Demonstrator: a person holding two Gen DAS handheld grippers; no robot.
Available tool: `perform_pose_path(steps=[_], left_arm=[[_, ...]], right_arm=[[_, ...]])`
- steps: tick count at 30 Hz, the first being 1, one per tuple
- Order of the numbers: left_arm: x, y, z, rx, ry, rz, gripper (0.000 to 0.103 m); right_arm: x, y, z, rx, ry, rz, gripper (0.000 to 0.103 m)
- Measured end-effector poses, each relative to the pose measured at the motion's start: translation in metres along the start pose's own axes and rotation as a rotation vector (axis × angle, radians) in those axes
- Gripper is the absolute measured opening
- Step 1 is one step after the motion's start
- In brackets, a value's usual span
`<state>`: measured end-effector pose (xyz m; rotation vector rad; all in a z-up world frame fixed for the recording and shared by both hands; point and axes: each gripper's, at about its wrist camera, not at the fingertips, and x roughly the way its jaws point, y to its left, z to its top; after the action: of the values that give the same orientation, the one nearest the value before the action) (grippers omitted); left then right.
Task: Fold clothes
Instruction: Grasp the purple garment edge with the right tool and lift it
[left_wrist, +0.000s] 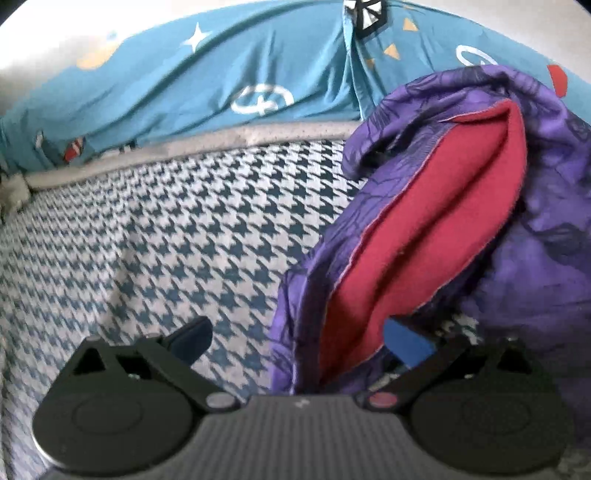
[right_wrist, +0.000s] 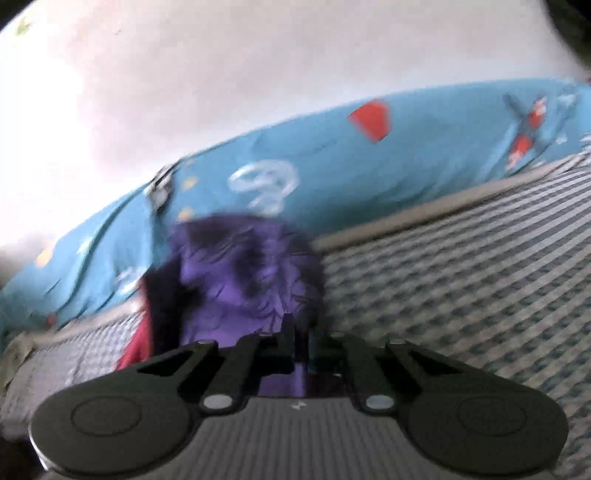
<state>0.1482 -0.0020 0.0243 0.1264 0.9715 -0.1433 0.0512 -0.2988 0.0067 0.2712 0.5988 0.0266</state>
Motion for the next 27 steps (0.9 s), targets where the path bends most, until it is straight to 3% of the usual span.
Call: perform_pose_path(steps=[4,7,9,14,24,27], left_arm=[[-0.003,0.005,-0.003,-0.017,0.003,-0.020,0.103],[-0.007,0.010,-0.005,-0.034,-0.009,-0.029,0.103],[-0.011,0.013,-0.005,-0.053,-0.020,-0.038,0.103],[-0.012,0.017,-0.005,-0.064,-0.032,-0.027,0.103],[-0.005,0.020,-0.010,-0.055,-0.015,-0.012,0.103],[-0.002,0.023,-0.011,-0.055,-0.011,-0.008,0.103]], right_arm=[[0.001,-0.012,0.009,-0.003,-0.062,-0.187,0.008],[-0.001,-0.018,0.012,0.011,-0.092,-0.269,0.008],[-0.011,-0.022,0.014,0.016,-0.140,-0.275,0.011],[-0.021,-0.015,0.014,0.005,-0.134,-0.123,0.016],[-0.019,0.038,-0.002,-0.122,-0.074,0.176,0.019],[-0.014,0.052,-0.009,-0.157,-0.052,0.226,0.025]])
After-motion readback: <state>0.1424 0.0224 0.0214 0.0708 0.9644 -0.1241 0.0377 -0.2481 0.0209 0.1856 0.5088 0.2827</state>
